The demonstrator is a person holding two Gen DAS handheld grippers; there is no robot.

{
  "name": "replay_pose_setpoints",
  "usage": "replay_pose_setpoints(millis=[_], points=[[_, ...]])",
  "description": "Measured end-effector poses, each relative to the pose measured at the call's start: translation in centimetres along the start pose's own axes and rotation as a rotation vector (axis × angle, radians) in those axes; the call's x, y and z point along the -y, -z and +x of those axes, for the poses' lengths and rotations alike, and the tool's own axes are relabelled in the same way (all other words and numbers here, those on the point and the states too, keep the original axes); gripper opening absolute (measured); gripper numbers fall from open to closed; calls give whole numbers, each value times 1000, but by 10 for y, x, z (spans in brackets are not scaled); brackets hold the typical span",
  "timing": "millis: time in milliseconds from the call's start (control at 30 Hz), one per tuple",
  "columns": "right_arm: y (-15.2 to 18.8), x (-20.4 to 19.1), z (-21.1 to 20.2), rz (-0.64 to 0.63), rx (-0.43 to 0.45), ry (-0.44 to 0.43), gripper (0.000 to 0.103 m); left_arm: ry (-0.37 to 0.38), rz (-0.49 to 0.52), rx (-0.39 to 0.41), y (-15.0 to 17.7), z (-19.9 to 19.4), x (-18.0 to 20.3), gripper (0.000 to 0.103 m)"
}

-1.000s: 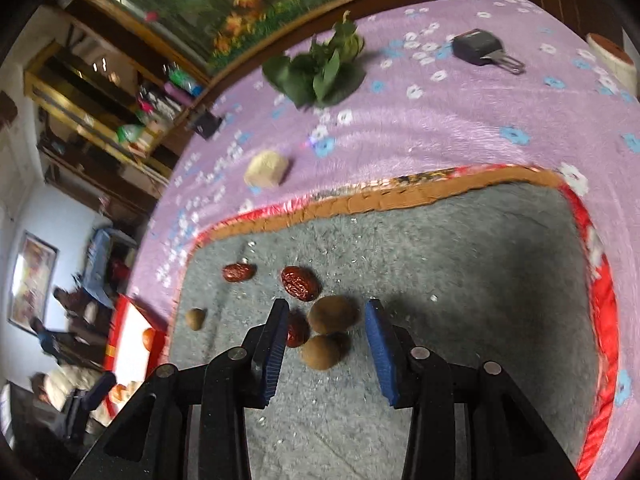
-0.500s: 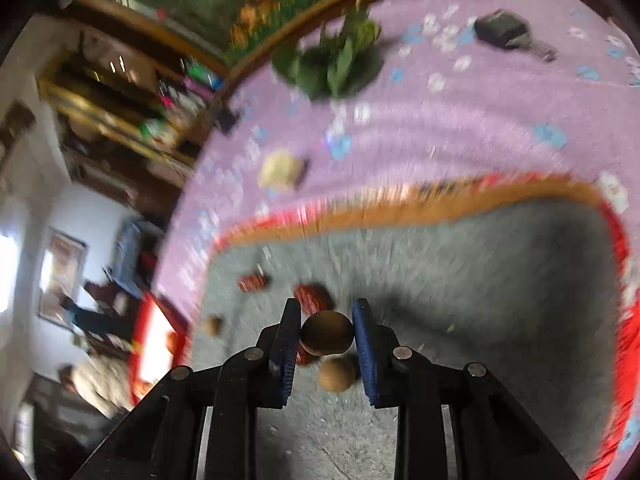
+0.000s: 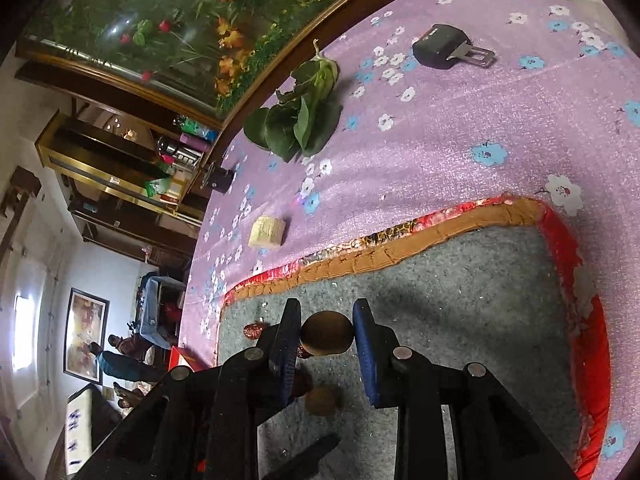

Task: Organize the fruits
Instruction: 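Grasp a brown round nut with the left gripper while the right grasps another nut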

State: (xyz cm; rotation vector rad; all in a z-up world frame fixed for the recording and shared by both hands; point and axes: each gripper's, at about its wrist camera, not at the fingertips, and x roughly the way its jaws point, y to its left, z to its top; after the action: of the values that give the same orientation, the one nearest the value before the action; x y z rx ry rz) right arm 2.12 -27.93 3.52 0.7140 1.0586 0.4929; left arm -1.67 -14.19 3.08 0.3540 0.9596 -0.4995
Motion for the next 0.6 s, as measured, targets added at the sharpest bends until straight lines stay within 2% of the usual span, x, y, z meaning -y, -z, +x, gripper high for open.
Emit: replay_pose_setpoints(millis=[133,200,267,467,533,600], points=[[-1,0,3,9,-2,1,26,7,18,-28,-1,14,0,32],[-2,1,5,10,-4,4,26,16,17,-15,0,15,1,29],[-2,1,6,10,-8,7,26,28,10,-13,0,13,2,22],[-3,-1,6,0,5,-9,26,-18,13,34,9,-1,9,22],[-4,-3,3,-11,18,-31,26,-16,-21,76,18,-19,6,22],[-4,-5,0,-20,36,-39,26,-50,-56,112,28,-41,0,22]])
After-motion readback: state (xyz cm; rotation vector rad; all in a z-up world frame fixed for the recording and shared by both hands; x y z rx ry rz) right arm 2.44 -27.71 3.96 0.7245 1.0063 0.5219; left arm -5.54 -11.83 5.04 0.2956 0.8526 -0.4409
